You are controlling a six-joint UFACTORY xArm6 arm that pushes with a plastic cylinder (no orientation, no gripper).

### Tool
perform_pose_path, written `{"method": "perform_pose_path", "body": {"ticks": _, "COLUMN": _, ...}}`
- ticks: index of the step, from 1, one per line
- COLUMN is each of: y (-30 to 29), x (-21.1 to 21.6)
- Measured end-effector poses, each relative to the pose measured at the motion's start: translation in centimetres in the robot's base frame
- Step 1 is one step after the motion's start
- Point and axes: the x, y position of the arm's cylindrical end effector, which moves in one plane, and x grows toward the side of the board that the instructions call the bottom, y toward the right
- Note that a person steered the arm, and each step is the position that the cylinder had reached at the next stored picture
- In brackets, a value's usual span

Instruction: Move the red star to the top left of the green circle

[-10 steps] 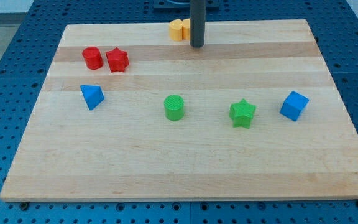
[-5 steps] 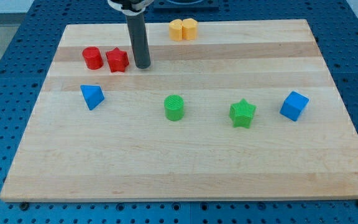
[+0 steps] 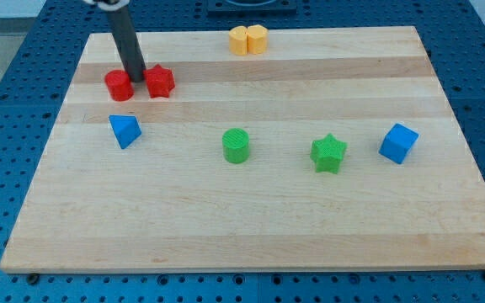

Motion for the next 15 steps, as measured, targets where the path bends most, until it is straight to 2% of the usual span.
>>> {"method": "perform_pose_path", "body": {"ticks": 1, "y": 2.6, "x": 5.5}}
{"method": "perform_pose_path", "body": {"ticks": 2, "y": 3.3, "x": 6.2}}
{"method": "perform_pose_path", "body": {"ticks": 5, "y": 0.7, "x": 0.4}}
{"method": "perform_pose_path", "body": {"ticks": 6, "y": 1.9, "x": -0.6}}
{"method": "perform_pose_path", "body": {"ticks": 7, "y": 5.6, "x": -0.2}}
{"method": "perform_pose_path", "body": {"ticks": 8, "y": 5.6, "x": -0.2}}
{"method": "perform_pose_path", "body": {"ticks": 9, "y": 2.4, "x": -0.9}}
{"method": "perform_pose_path", "body": {"ticks": 10, "y": -0.9, "x": -3.5}}
{"method": "perform_pose_path", "body": {"ticks": 11, "y": -0.8, "x": -5.3}}
{"method": "perform_pose_path", "body": {"ticks": 12, "y": 3.9, "x": -2.8}}
{"method": "perform_pose_path", "body": {"ticks": 13, "y": 7.1, "x": 1.7}}
{"method": "perform_pose_path", "body": {"ticks": 14, "y": 7.3, "x": 2.0}}
{"method": "perform_pose_path", "body": {"ticks": 15, "y": 5.2, "x": -1.9}}
